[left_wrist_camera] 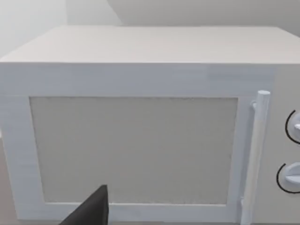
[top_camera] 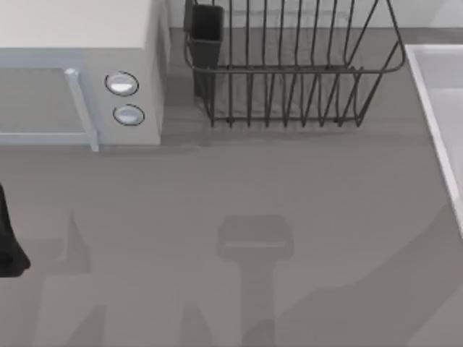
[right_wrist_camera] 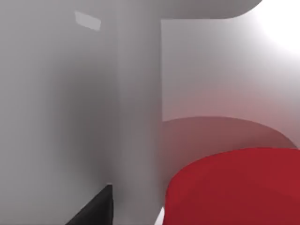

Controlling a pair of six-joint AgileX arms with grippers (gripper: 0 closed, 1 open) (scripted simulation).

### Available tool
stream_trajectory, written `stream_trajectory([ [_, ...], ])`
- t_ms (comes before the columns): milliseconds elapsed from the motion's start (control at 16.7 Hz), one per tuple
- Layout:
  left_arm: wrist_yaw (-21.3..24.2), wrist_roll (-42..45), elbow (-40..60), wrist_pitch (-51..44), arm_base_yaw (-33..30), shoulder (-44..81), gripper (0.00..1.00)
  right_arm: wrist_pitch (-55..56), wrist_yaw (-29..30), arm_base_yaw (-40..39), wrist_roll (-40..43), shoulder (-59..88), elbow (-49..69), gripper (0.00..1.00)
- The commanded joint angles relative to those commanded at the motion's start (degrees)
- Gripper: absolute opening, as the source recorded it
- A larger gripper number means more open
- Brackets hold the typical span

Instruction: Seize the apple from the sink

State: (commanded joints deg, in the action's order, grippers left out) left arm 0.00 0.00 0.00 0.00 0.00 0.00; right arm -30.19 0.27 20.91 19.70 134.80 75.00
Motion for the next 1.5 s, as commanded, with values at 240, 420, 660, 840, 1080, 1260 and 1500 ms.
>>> stream_trajectory([
  [240,0.0,0.0,0.0,0.0,0.0,0.0,1.0,0.0,0.0,0.0,0.0,0.0,0.0,0.55],
  [420,0.0,0.0,0.0,0.0,0.0,0.0,1.0,0.0,0.0,0.0,0.0,0.0,0.0,0.32],
  [660,0.0,0.0,0.0,0.0,0.0,0.0,1.0,0.0,0.0,0.0,0.0,0.0,0.0,0.02],
  [840,0.0,0.0,0.0,0.0,0.0,0.0,1.0,0.0,0.0,0.0,0.0,0.0,0.0,0.0],
  [1080,0.0,0.0,0.0,0.0,0.0,0.0,1.0,0.0,0.0,0.0,0.0,0.0,0.0,0.0],
  [1260,0.0,0.0,0.0,0.0,0.0,0.0,1.0,-2.41,-0.97,-0.1,-0.56,-4.04,1.05,0.0],
  [1500,0.0,0.0,0.0,0.0,0.0,0.0,1.0,-8.87,-0.99,0.07,-0.37,-5.45,6.6,0.0],
])
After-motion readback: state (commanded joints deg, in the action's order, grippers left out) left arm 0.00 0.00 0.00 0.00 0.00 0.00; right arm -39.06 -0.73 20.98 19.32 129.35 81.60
